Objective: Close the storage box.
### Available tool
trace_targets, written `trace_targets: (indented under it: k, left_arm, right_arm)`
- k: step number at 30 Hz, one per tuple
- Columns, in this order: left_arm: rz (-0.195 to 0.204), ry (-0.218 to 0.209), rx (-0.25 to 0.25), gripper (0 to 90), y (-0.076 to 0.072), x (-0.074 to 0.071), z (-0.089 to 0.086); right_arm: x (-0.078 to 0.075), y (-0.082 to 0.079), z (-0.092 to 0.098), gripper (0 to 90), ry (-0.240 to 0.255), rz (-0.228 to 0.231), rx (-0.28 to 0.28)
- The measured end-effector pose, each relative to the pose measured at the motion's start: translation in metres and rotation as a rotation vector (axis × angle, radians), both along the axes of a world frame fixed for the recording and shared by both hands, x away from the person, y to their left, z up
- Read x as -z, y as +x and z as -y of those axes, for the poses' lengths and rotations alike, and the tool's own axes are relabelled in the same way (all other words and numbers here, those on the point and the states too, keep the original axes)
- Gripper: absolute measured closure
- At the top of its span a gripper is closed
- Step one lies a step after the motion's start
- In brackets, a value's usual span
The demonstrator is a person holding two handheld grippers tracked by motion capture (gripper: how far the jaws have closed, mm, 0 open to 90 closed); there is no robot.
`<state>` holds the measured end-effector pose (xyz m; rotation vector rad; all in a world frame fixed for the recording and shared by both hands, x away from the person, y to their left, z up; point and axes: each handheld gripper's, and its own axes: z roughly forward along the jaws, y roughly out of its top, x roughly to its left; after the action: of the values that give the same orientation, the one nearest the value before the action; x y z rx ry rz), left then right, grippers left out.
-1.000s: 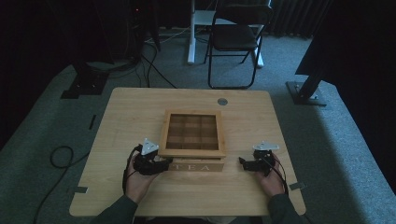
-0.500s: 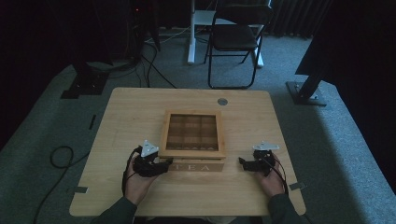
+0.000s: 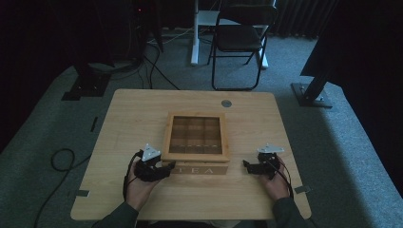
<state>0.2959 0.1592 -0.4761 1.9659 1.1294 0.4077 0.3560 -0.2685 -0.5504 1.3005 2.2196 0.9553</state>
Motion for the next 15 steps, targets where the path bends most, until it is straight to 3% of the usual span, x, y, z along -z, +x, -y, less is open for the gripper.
trace_targets:
  k: [11,14,15]
  left_arm:
    - [-0.009,0.031,-0.005,39.0,-0.0035,0.0043,0.0009]
    - [-0.045,-0.019,-0.012,37.0,-0.0013,0.007,-0.0037]
    - [-0.03,-0.019,-0.017,35.6,-0.002,0.0069,-0.005]
  right_arm:
    - [0.0,0.0,0.0,12.8,0.0,0.0,0.0]
    - [0.0,0.0,0.0,12.8,0.0,-0.001,0.0]
    - [-0.0001,0.0,0.0,12.8,0.0,-0.001,0.0]
